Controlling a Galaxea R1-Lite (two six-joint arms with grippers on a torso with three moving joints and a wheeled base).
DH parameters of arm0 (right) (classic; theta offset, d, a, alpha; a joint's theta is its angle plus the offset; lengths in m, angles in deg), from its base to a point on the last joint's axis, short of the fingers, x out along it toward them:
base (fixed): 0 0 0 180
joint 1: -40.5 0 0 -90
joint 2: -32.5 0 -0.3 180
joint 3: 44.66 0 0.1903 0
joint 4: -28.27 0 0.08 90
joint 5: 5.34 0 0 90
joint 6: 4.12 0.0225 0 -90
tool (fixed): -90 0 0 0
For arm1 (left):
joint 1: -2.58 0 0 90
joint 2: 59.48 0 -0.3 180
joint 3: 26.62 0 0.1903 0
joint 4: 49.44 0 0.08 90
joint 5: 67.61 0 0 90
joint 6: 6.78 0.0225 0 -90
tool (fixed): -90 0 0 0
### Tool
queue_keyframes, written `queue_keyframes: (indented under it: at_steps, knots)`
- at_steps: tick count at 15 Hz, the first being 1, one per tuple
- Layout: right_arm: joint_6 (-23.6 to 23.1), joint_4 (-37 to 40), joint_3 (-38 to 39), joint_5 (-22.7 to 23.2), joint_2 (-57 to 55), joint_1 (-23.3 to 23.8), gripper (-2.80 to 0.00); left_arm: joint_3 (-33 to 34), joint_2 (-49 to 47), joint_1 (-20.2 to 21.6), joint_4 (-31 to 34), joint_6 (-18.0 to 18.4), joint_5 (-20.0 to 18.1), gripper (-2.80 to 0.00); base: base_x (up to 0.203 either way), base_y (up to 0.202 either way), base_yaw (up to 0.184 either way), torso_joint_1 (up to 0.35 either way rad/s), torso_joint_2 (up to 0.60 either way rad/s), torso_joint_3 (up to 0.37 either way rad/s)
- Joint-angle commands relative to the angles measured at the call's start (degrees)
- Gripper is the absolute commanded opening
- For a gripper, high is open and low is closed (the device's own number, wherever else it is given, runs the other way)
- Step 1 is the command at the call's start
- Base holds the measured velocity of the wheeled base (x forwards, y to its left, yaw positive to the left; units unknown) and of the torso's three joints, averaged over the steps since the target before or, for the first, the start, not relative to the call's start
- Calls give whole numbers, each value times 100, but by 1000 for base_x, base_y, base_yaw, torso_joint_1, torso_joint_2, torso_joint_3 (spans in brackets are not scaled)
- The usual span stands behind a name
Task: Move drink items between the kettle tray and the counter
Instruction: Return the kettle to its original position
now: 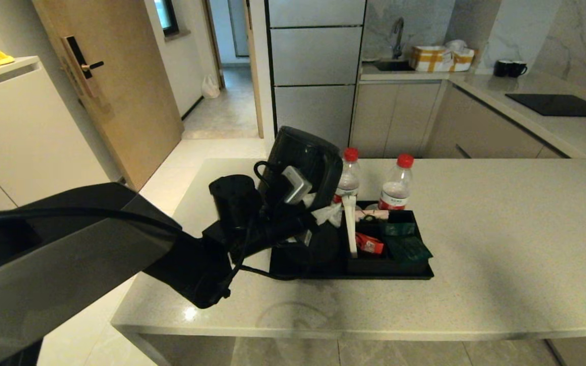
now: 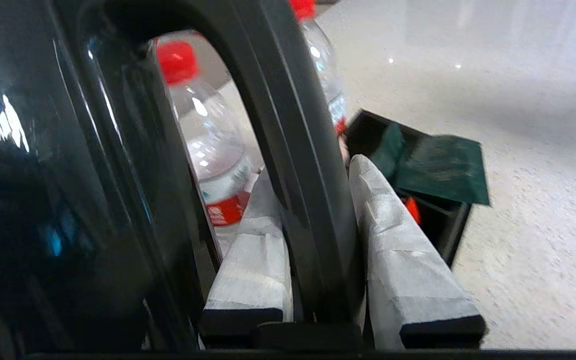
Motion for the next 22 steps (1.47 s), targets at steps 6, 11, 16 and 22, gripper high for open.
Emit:
queue_keyframes:
  at_steps: [6,11,16,22]
  knots:
    - [2,-7,0,-2,9,-1,-280,-97,73,146,-41,7,-5,-280,0,0,0,0,0,0]
    - [2,-7,0,-2,9,-1,-280,-31,143,-334,-41,-16,96,-280,0,0,0,0,0,0]
    - [2,-1,0,-2,9,-1,-280,-179,134,-527,38,-37,255,-280,0,0,0,0,0,0]
    - [2,1,0,-2,9,-1,-280,-558,-217,-730,197,-139,351,-280,0,0,0,0,0,0]
